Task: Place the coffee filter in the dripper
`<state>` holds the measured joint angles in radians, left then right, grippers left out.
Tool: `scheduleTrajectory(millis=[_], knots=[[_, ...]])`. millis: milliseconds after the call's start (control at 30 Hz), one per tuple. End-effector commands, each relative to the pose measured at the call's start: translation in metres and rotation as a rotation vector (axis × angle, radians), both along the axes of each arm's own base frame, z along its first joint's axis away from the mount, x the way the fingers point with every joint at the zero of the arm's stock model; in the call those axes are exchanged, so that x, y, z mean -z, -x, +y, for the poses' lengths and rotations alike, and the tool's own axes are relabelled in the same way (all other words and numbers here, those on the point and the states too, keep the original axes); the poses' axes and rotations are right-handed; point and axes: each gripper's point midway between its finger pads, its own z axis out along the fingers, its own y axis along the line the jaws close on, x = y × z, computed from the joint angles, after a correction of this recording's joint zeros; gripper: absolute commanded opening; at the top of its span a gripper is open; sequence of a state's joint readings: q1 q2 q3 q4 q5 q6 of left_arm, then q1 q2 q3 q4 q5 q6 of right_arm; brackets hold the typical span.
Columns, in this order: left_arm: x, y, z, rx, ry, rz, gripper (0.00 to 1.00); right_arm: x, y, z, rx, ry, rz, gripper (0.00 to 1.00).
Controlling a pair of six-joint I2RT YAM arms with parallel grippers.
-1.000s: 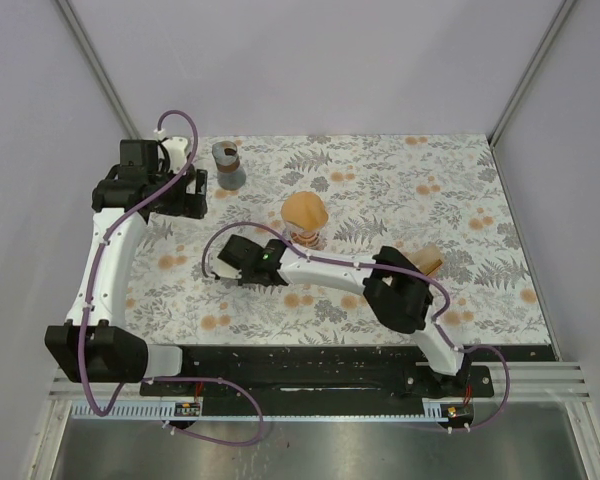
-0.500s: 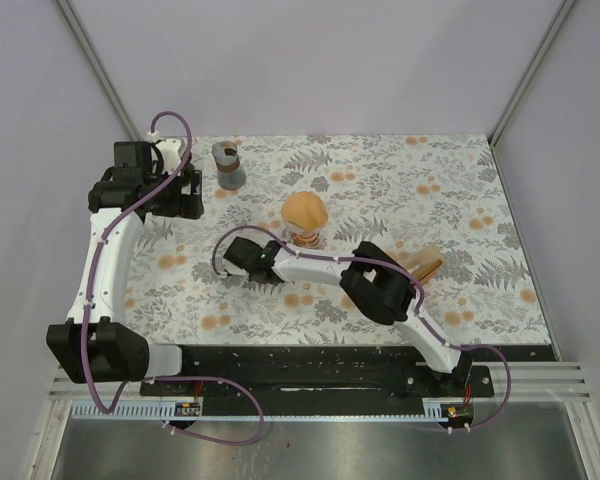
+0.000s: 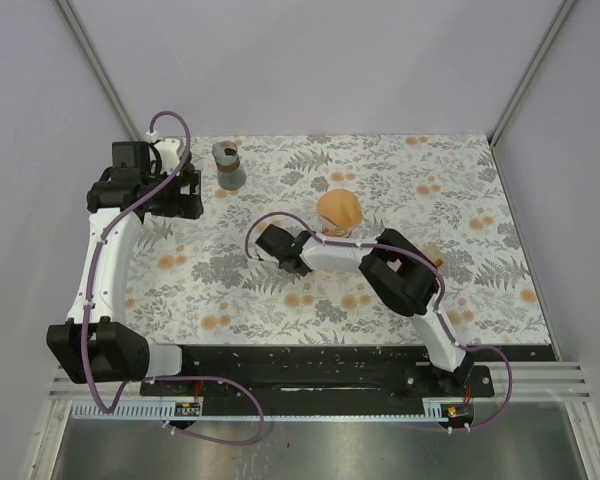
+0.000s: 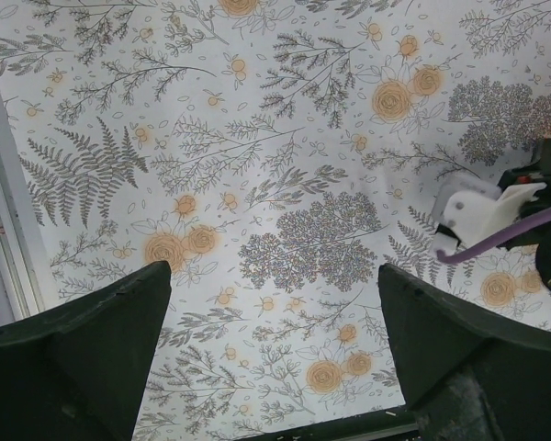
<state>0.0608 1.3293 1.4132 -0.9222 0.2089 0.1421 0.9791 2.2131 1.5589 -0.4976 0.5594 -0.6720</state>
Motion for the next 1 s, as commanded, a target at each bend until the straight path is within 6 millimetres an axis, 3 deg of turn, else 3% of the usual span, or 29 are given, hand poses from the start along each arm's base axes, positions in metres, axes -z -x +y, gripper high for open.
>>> scheduleTrajectory(millis=[0,200,400,533,667,800,967], knots=[[-0.013,-0.007,-0.003,0.024,0.015,-0.064,0.98,-0.011,-0.016,-0.039,0.095,-0.021,-0.045,0.17],[-0.008,-0.009,-0.008,0.038,0.039,-0.049,0.99,-0.007,-0.028,-0.078,0.161,-0.008,-0.068,0.17],[-0.004,-0.009,-0.014,0.062,0.067,-0.034,0.99,-0.009,-0.036,-0.088,0.184,-0.015,-0.078,0.18],[0.001,-0.012,-0.018,0.070,0.088,-0.016,0.98,-0.022,-0.042,-0.073,0.196,-0.092,-0.079,0.18],[-0.004,-0.026,-0.022,0.062,0.105,-0.020,0.97,-0.048,-0.044,-0.045,0.191,-0.227,-0.079,0.23],[-0.016,-0.058,-0.025,0.045,0.045,-0.076,0.96,-0.083,-0.038,-0.004,0.140,-0.388,-0.068,0.41],[-0.017,-0.111,-0.034,0.027,-0.042,-0.092,0.91,-0.135,-0.025,0.029,0.101,-0.579,-0.048,0.57]])
